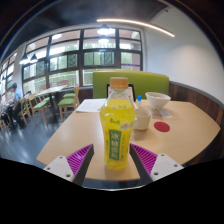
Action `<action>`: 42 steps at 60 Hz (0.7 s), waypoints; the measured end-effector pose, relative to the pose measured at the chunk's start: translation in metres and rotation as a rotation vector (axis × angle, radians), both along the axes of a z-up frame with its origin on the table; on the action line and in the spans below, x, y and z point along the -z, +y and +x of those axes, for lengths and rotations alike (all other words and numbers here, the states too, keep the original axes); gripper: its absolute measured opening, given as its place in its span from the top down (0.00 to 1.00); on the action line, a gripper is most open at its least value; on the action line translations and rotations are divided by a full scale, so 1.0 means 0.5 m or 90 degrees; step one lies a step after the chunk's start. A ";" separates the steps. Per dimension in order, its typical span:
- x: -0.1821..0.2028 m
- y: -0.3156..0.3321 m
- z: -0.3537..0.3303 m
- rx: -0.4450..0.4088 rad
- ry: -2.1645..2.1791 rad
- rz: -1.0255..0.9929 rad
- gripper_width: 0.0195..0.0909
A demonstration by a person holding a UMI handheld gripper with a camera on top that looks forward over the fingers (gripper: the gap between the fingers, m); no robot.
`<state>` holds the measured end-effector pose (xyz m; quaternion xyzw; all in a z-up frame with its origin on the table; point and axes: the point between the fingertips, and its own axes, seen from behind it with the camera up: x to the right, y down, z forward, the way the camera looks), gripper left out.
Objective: Pour water
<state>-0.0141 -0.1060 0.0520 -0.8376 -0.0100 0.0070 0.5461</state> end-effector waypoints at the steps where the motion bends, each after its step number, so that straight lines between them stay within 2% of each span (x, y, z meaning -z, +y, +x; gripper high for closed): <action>1: -0.002 0.012 -0.001 0.007 -0.003 0.005 0.12; 6: -0.022 0.066 0.017 0.052 -0.027 0.030 0.14; 10: -0.011 0.103 0.032 0.083 -0.061 0.042 0.65; 13: -0.014 0.118 0.017 0.078 -0.061 0.057 0.70; 14: -0.012 0.120 0.013 0.072 -0.069 0.057 0.77; 16: -0.018 0.118 0.010 0.062 -0.086 0.060 0.78; 17: -0.018 0.116 0.014 0.061 -0.091 0.058 0.84; 19: -0.013 0.135 0.028 0.057 -0.097 0.060 0.83; 20: -0.013 0.137 0.027 0.053 -0.103 0.061 0.88; 31: -0.018 0.150 -0.007 0.023 -0.132 0.056 0.89; 42: -0.016 0.242 -0.142 -0.072 0.026 0.036 0.89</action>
